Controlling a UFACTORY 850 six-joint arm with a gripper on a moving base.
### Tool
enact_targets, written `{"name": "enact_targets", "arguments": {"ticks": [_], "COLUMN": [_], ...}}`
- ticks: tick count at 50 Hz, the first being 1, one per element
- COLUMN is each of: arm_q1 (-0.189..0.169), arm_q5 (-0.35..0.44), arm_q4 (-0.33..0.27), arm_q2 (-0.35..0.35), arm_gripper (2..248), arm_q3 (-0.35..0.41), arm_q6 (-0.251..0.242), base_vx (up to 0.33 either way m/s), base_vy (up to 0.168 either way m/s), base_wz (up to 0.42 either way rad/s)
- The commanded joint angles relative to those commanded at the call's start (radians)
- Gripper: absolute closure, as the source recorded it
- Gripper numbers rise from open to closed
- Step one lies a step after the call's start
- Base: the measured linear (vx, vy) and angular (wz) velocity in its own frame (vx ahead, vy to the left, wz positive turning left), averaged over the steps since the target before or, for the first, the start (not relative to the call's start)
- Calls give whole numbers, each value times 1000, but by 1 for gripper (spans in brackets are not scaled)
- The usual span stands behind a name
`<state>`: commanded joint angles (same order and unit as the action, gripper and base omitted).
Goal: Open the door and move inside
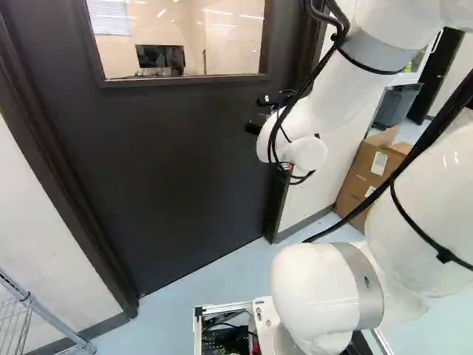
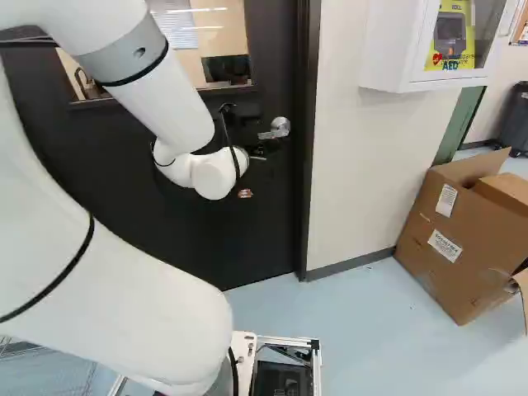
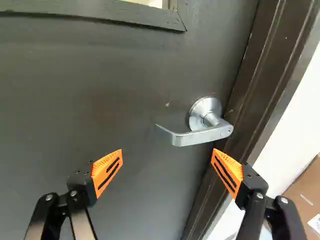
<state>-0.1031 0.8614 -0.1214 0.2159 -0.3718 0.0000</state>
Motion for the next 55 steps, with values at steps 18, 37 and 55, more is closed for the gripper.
{"name": "enact_targets", "arguments": {"ticks": [18,37,55], "arm_q1": [-31,-70,-99], "arm_q5": [0,0,0], "arm_q4": [-111,-229,-317], "arm_q2": [32,62,58], "arm_gripper": [3,3,3], "arm_q3": [-13,-31,-74], "arm_q6": [0,0,0], "base_vx": [0,0,0], "base_vy": [0,0,0], "base_wz": [0,0,0]}}
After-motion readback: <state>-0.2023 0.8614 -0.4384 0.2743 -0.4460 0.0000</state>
